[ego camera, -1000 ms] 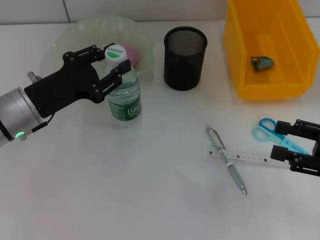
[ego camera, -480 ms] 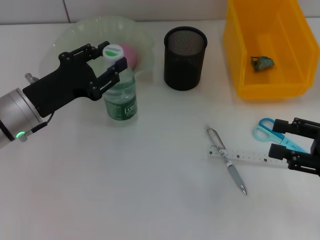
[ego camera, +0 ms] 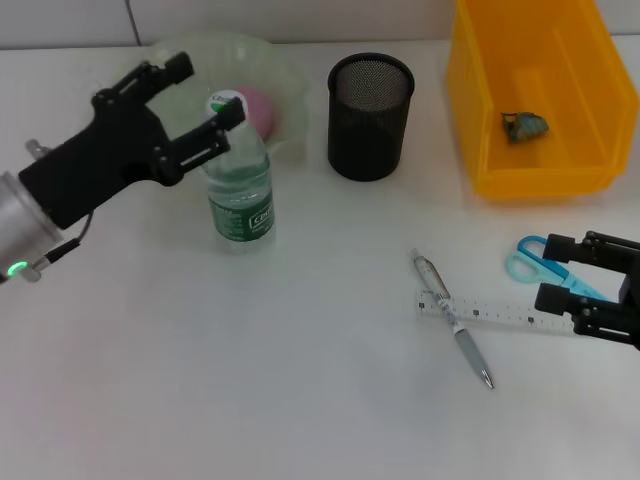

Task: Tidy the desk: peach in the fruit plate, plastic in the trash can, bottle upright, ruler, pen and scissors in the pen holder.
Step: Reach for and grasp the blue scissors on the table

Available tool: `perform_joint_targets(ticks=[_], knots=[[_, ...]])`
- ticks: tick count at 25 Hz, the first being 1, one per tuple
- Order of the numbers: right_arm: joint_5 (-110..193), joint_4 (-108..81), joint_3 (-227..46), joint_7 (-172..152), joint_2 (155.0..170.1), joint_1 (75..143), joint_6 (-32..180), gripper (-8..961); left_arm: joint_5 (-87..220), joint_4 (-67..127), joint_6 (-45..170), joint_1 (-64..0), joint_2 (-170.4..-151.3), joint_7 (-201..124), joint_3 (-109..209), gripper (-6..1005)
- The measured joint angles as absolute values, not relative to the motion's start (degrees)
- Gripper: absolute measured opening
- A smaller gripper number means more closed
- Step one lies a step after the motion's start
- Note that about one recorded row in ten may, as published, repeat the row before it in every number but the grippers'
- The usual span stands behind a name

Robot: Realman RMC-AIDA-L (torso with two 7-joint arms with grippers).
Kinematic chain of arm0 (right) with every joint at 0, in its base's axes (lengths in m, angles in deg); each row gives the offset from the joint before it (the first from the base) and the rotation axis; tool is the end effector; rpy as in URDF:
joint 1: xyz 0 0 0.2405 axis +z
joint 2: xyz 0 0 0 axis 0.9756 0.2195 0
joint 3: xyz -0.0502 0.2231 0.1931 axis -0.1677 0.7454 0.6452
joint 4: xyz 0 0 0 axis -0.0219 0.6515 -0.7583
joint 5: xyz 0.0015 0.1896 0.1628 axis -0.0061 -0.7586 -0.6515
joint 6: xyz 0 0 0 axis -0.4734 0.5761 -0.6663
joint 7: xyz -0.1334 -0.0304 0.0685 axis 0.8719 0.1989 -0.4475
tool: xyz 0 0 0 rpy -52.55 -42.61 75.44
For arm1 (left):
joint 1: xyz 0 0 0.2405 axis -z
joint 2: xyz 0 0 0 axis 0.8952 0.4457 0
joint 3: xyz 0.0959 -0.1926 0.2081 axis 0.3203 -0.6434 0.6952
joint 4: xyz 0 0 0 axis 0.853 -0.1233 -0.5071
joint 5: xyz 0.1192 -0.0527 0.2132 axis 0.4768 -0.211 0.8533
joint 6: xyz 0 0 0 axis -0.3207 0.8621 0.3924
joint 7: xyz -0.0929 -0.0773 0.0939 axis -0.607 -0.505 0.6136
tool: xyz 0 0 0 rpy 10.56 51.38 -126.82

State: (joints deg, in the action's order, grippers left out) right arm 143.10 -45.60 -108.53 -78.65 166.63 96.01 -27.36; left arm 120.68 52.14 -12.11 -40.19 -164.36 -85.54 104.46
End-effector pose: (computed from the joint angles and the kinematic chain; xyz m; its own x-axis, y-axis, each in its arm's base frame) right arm 0.3754 0.2795 0.0178 0.6641 -0.3322 -0.6698 -0.4970 -0.8654 -0.0635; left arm -0.3212 0.3712 -0.0387 0.6491 -0.0453 0.7593 0.4605 -0.7712 -0.4396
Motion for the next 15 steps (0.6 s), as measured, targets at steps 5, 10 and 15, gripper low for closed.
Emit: perform_joint_targets(ticks=[5, 10, 15], knots=[[142.74, -45.59, -108.31, -79.0, 166.62, 96.37, -27.51, 648, 117.42, 52.59, -19.08, -43.08, -163.32, -87.22, 104.29, 818], [140.37, -46.32, -108.29, -82.26, 166.18, 96.9, -27.46, 647, 123.95, 52.67, -27.76, -46.01, -159.62, -93.65, 105.06, 816], [141.23, -55.8, -110.76, -93.94, 165.95, 99.84, -27.98, 646, 139.02, 52.11, -27.56, -44.74, -159.6, -96.59, 104.98, 814]])
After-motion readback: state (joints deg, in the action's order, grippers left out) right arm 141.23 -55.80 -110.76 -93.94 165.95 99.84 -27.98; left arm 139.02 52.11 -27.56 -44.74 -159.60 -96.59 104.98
